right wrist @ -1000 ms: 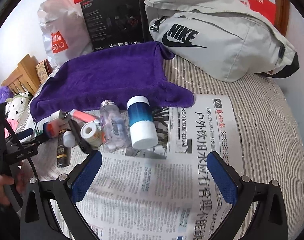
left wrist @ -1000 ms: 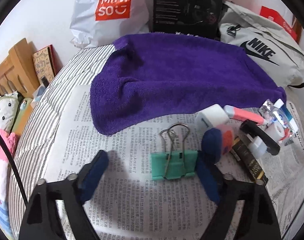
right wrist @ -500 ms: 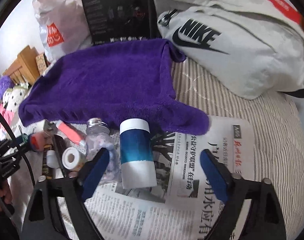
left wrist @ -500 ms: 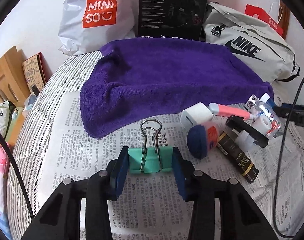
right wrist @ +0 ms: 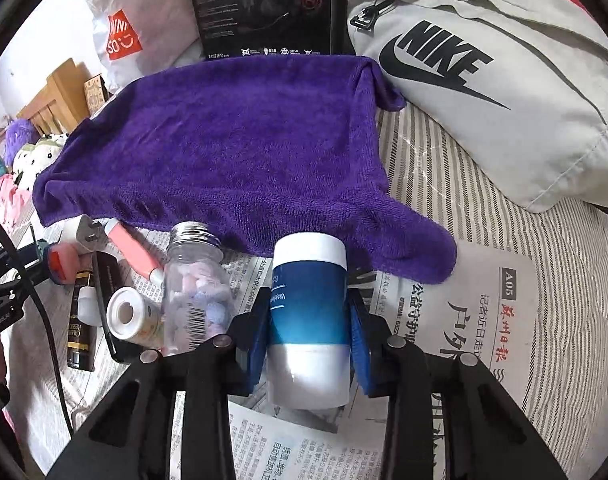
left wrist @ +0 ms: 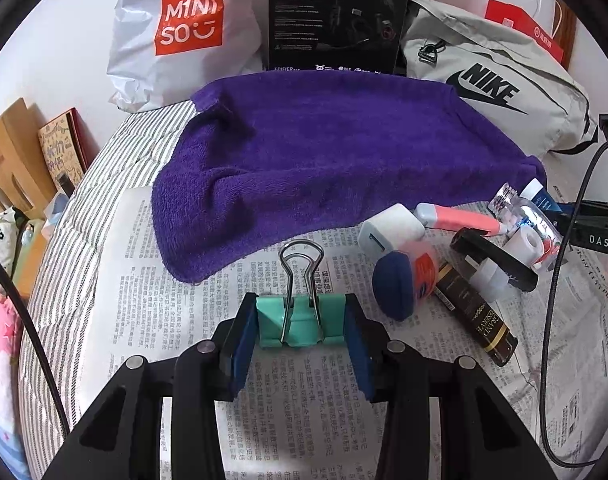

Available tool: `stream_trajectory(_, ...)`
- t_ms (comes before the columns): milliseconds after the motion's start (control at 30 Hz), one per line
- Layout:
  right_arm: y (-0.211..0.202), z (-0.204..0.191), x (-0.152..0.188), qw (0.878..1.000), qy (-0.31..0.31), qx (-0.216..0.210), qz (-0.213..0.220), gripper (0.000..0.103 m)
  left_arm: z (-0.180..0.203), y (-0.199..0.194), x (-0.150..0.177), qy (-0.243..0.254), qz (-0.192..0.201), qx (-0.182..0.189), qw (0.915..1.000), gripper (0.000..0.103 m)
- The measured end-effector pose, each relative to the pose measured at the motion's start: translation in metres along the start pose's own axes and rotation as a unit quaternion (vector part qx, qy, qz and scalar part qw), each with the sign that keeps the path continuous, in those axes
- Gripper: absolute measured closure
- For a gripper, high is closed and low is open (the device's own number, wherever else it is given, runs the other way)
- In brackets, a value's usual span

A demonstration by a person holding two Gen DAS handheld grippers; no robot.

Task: Organize rigid objects
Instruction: 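Carry the clip with the left gripper while the right gripper carries the bottle onto the purple towel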

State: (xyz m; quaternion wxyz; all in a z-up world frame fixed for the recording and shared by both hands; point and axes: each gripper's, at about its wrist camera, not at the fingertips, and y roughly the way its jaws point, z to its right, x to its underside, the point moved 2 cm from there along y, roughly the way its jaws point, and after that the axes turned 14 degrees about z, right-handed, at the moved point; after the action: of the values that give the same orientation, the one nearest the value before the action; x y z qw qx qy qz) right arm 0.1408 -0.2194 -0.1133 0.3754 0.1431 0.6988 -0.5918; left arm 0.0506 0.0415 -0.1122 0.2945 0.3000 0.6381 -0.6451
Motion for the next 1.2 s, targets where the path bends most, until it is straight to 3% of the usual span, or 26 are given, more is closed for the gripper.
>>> stream_trajectory(367, -0.011, 0.004, 0.005, 1.0, -0.004, -0.01, -0.004, 0.067, -0.007, -0.007, -0.003, -0.005, -0.012, 0.011, 0.9998, 0.064)
stream_trajectory(700, -0.034, 0.008, 0.002, 0.999, 0.017, -0.029, 0.001, 0.067, -0.005, -0.027, -0.028, -0.005, 0.002, 0.024, 0.9997, 0.064)
stream_trajectory(933, -0.046, 0.003, -0.02, 0.999, 0.009, -0.035, 0.015, 0.067, -0.001, -0.03, -0.06, -0.002, 0.016, 0.037, 0.9992, 0.064)
stream_trajectory(1200, -0.04, 0.001, -0.067, 0.999, 0.003, -0.039, 0.036, 0.067, 0.0, -0.005, -0.102, 0.017, 0.024, 0.04, 0.9988, 0.064)
